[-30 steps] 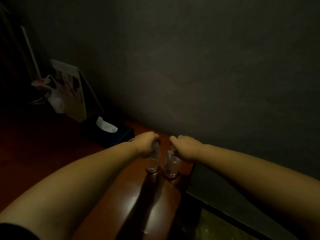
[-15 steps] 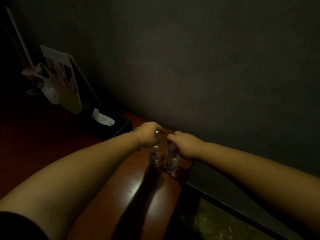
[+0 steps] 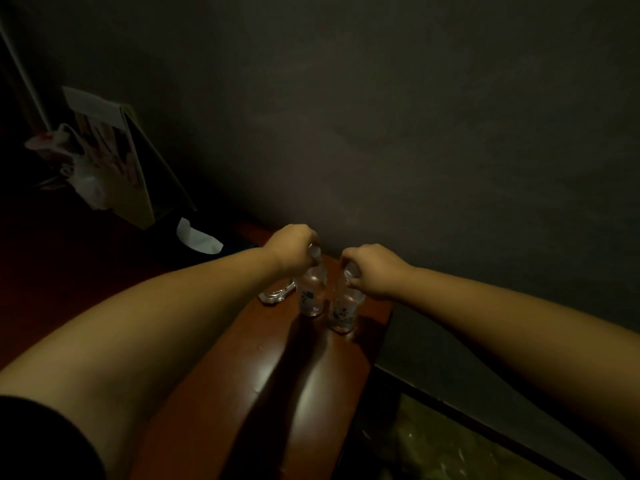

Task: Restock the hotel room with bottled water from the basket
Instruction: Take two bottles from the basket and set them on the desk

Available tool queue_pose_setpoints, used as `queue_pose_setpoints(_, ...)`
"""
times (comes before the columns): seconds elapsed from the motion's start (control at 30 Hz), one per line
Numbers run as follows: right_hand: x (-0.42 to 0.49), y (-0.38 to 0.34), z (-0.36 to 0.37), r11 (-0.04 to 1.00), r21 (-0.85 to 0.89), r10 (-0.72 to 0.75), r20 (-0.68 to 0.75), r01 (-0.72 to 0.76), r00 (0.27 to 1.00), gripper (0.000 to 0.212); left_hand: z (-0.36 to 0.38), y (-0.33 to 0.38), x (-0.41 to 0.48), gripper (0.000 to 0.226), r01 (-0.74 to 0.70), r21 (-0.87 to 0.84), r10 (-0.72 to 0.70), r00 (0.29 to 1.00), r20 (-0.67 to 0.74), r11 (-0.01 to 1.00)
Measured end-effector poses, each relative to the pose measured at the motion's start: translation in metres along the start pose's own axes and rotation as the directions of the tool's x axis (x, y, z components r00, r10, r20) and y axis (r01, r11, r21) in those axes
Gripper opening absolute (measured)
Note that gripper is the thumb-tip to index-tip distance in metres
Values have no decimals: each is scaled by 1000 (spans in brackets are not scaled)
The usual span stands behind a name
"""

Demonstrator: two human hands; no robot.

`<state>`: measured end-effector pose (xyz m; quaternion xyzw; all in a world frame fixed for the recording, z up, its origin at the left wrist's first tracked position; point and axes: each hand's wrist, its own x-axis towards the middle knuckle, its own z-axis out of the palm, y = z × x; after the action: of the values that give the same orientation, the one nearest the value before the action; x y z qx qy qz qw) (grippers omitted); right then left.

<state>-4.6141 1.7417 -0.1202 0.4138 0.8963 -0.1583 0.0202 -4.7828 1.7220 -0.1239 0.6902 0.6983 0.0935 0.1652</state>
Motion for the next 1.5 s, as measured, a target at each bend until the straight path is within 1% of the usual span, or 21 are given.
queue_pose_setpoints(0.13, 21, 7, -6, 999, 9, 49, -24, -49, 999, 26, -9, -1, 20, 33, -12, 2, 12, 1000, -1, 1000)
queue_pose_setpoints(0.23, 37, 11, -9, 996, 27, 85, -31, -84, 996, 28, -11, -5, 34, 22, -28, 39, 27, 1000, 8, 999)
queue_pose_setpoints(0.47, 62, 11, -9, 995, 45, 90, -49, -88, 995, 25, -10, -12, 52, 20, -43, 9, 43, 999, -1, 999)
queue_pose_setpoints(0.57, 66, 10, -10, 995, 50, 87, -42, -84, 995, 26, -10, -17, 52, 24, -40, -44, 38, 999, -32, 998)
queue_pose_setpoints(0.7, 67, 11, -11, 995, 42, 94, -24, -93, 995, 32, -7, -17, 49, 40, -17, -35, 16, 999, -31, 999)
queue_pose_setpoints(0.87, 65, 11, -7, 995, 27, 95, -33, -94, 995, 36, -2, -16, 47, 39, -1, -37, -1, 999, -54, 999)
queue_pose_setpoints(0.97, 65, 11, -5, 996, 14, 91, -36, -91, 995, 40, 2, -15, 45, 44, 24, -40, -26, 998, -63, 999)
queue_pose_setpoints(1.03, 65, 12, -5, 994, 6, 105, -34, -105, 994, 47, 5, -15, 44, 50, 36, -51, -39, 997, -61, 998)
queue_pose_setpoints(1.13, 61, 14, -6, 987, 12, 160, 9, -160, 987, 72, 6, -14, 38, 67, 68, -50, -70, 997, -27, 996)
queue_pose_setpoints(1.2, 55, 14, -8, 981, 48, 189, 18, -190, 982, 88, 4, -13, 30, 79, 86, -30, -87, 995, -49, 996)
queue_pose_setpoints(1.23, 52, 15, -10, 977, 64, 201, 11, -201, 980, 94, 1, -13, 25, 81, 85, -46, -89, 993, -80, 995)
queue_pose_setpoints(1.27, 49, 15, -12, 975, 77, 211, 2, -210, 977, 96, -3, -12, 20, 79, 74, -73, -82, 990, -114, 995)
queue_pose_setpoints(1.33, 42, 16, -18, 969, 95, 231, -2, -230, 973, 97, -13, -12, 10, 69, 32, -139, -57, 982, -181, 990)
queue_pose_setpoints(1.4, 34, 17, -23, 961, 122, 248, 6, -247, 969, 94, -21, -11, -2, 59, 21, -213, -66, 976, -207, 977)
queue_pose_setpoints(1.43, 29, 17, -24, 957, 142, 256, 6, -254, 967, 91, -24, -11, -7, 55, 31, -240, -76, 980, -185, 970)
queue_pose_setpoints(1.5, 18, 15, -23, 946, 179, 273, 0, -269, 962, 84, -26, -8, -15, 44, 44, -245, -67, 994, -88, 969)
